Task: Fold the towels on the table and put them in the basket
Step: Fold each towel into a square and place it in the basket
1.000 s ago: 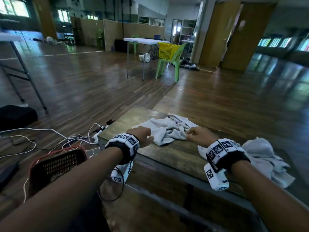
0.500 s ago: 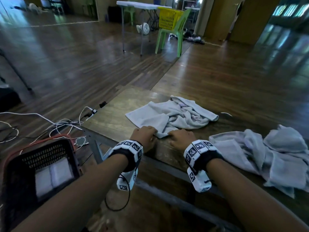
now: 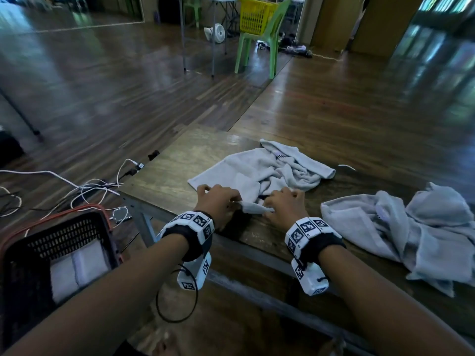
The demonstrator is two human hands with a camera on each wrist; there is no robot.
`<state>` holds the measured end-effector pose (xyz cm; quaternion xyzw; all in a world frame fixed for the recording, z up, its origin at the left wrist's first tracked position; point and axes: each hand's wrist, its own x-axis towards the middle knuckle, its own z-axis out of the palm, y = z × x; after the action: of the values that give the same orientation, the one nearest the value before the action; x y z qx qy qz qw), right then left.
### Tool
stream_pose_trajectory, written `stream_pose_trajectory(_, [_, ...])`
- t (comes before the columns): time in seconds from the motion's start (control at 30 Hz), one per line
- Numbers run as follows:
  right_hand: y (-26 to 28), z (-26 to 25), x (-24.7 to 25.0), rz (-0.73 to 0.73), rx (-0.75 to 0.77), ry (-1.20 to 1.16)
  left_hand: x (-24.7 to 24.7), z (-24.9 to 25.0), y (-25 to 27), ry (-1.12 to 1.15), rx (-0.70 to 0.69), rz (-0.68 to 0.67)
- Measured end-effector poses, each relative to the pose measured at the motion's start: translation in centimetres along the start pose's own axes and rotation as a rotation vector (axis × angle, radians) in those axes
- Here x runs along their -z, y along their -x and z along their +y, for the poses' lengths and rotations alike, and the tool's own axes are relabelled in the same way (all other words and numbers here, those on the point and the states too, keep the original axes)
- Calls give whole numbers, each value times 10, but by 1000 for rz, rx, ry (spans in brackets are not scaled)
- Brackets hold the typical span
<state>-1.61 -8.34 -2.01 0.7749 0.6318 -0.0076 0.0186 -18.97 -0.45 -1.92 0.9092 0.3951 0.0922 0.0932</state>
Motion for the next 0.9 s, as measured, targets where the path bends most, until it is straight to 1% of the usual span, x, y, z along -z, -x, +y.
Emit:
stream_pose_trajectory(0.07, [8,5,4,13,-21,-75,9,-8,8,25,-17,37])
stream_pose_trajectory(0.13, [15,7,8,32,-17,-184,16,-17,17,16,-14,45])
stream_pose_trajectory(0.2, [22,5,14,60,-3,-285,21,-25,26,-17,38,46])
stream_pose_trajectory(0.3, [28,-5,20,101,31,-374,22,-27,37,-29,161,26])
stream_pose_trajectory(0.37, [30,-13,25,135,41,-429,20,-20,41,61,152,14])
stream_pose_trajectory(0.47, [33,-20,33,146,56,-435,17,2,44,161,49,-13])
stream_pose_trajectory(0.53, [35,-21,39,147,63,-438,19,12,43,208,32,67])
stream_pose_trajectory(0.6, [38,-17,41,127,52,-445,23,17,44,311,55,159])
stream_pose_trajectory(0.67, [43,-10,42,109,23,-418,28,17,46,406,72,191])
stream_pose_trajectory(0.73, [49,-2,40,101,-17,-426,34,15,49,434,87,201])
stream_pose_trajectory(0.8, [52,3,38,101,-48,-469,35,10,50,412,116,194])
stream_pose_trajectory(0.9, [50,4,38,125,-33,-521,33,6,48,408,146,128])
